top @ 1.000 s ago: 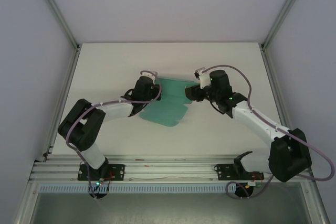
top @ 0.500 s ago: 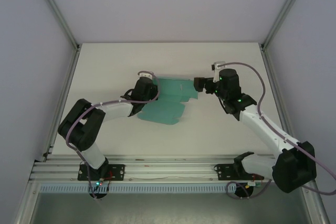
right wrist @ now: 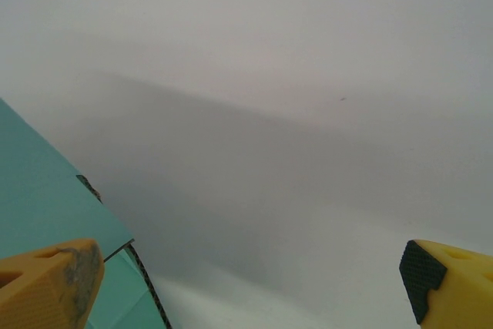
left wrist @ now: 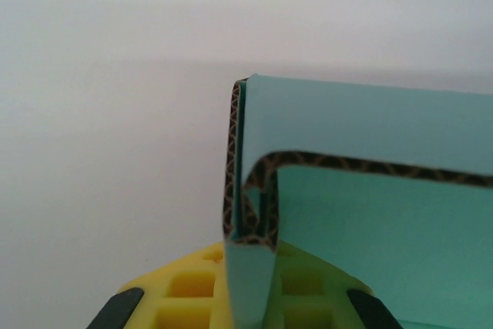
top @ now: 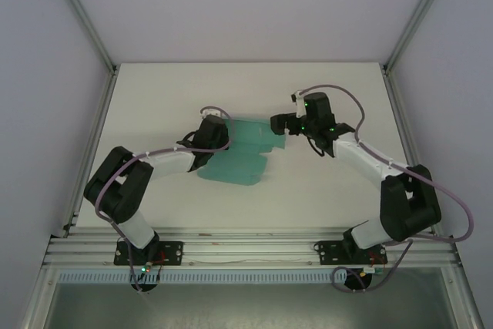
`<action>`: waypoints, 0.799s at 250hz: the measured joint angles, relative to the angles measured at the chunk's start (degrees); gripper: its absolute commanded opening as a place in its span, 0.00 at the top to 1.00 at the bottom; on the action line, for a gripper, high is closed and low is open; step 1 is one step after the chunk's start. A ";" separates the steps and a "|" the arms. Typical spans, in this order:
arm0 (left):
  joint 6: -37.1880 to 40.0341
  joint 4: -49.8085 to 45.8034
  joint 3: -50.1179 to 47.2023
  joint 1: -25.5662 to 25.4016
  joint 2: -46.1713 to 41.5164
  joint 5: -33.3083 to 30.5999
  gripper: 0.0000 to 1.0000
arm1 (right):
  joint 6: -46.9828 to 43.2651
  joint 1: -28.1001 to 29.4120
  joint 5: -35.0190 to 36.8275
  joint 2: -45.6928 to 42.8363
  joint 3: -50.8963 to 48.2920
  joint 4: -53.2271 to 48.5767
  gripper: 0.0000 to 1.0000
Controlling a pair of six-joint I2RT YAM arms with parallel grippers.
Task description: Assemble paper box
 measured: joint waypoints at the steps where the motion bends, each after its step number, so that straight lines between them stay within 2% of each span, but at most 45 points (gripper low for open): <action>1: -0.04 -0.04 0.00 0.00 0.00 -0.02 1.00 | -0.11 0.04 -0.02 0.02 0.00 0.02 0.00; 50: -0.52 -3.19 0.02 1.01 0.02 -0.98 1.00 | -1.81 1.60 -3.50 3.06 1.11 1.68 0.00; 91: -0.44 -3.41 0.02 1.40 0.17 -0.79 1.00 | -1.84 1.51 -5.38 3.15 1.46 1.75 0.04; 121: -0.07 -0.28 -0.22 2.82 0.15 5.09 1.00 | -1.60 -0.92 -7.85 -0.35 1.33 -0.81 0.04; 159: 0.04 6.08 -2.43 4.85 -1.36 13.22 1.00 | -1.84 -5.79 -15.80 -8.96 -2.86 -2.01 0.05; 200: 0.13 9.25 -2.67 5.40 -1.68 18.99 1.00 | -1.01 -5.75 -24.65 -12.17 -6.80 -0.44 0.12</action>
